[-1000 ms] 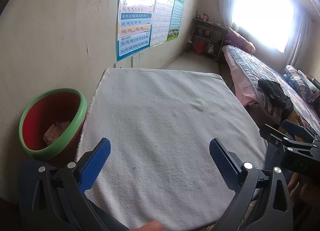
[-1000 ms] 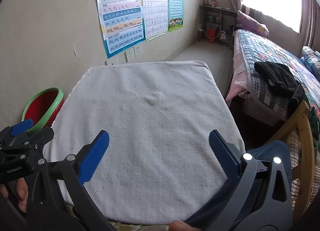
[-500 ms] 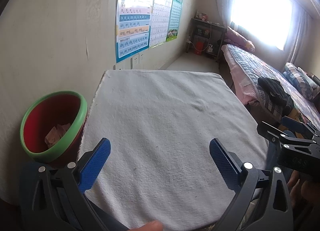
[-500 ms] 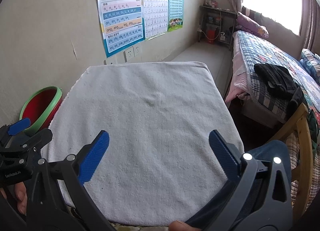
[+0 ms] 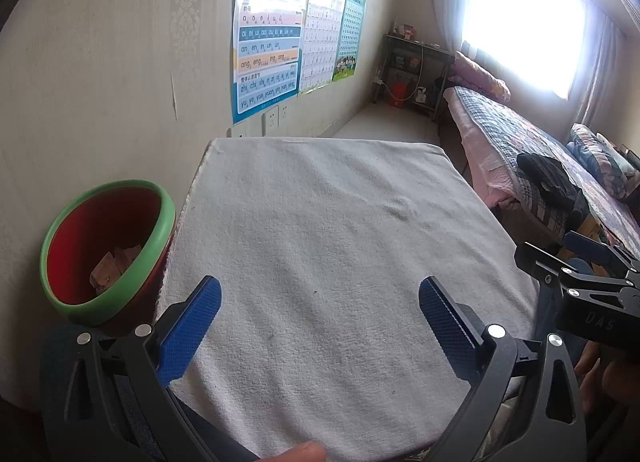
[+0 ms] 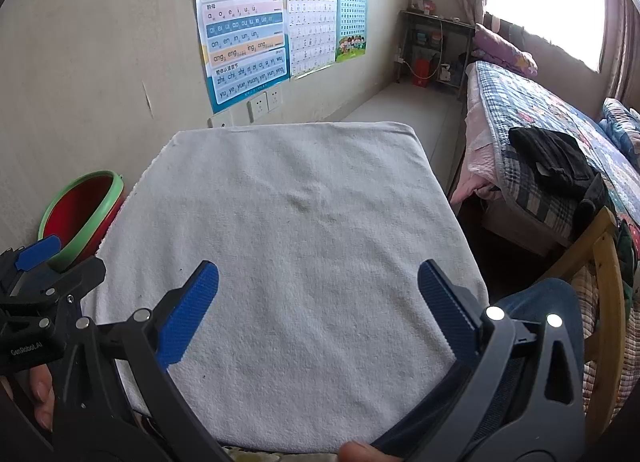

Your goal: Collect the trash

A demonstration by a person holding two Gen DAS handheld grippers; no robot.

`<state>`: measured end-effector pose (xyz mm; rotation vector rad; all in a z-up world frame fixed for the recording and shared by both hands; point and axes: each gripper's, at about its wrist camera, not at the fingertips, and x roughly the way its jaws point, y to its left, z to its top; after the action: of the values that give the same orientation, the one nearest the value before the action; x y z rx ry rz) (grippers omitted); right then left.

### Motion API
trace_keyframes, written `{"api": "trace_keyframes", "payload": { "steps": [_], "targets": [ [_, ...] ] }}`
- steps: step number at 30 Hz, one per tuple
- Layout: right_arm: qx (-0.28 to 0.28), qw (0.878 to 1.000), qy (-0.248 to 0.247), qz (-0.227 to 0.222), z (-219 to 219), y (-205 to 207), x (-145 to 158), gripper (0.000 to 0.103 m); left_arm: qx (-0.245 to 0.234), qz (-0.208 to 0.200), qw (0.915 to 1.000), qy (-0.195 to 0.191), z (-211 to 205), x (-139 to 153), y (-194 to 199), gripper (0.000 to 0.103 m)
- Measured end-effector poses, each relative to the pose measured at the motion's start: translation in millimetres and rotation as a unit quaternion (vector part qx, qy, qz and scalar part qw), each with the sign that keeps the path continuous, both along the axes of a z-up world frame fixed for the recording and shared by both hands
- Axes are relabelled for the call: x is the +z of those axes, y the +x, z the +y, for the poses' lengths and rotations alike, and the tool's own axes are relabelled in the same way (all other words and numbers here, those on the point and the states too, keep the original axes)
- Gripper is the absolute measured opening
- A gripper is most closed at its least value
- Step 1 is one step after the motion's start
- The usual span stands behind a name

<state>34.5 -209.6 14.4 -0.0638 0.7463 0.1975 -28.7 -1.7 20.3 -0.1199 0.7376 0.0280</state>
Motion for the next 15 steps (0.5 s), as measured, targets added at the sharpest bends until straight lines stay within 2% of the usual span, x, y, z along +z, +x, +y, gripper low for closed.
{"api": "trace_keyframes", "payload": {
  "steps": [5,8,15],
  "targets": [
    [0.0,1.0,-0.002,0.003,0.7,0.0,-0.8,0.098,0.0,-0.003,1.0,0.0,-0.1,0.5,-0.7,0.095],
    [0.0,1.0,-0.003,0.003,1.3,-0.4,-0.7,0.098,0.001,-0.021,0.9998,-0.001,-0.3,3.2,-5.7,0.095],
    [0.0,1.0,-0.005,0.004,2.6,-0.5,-1.4,0.098,-0.002,-0.01,1.0,0.0,-2.1,0.5,-1.9,0.095]
  ]
}}
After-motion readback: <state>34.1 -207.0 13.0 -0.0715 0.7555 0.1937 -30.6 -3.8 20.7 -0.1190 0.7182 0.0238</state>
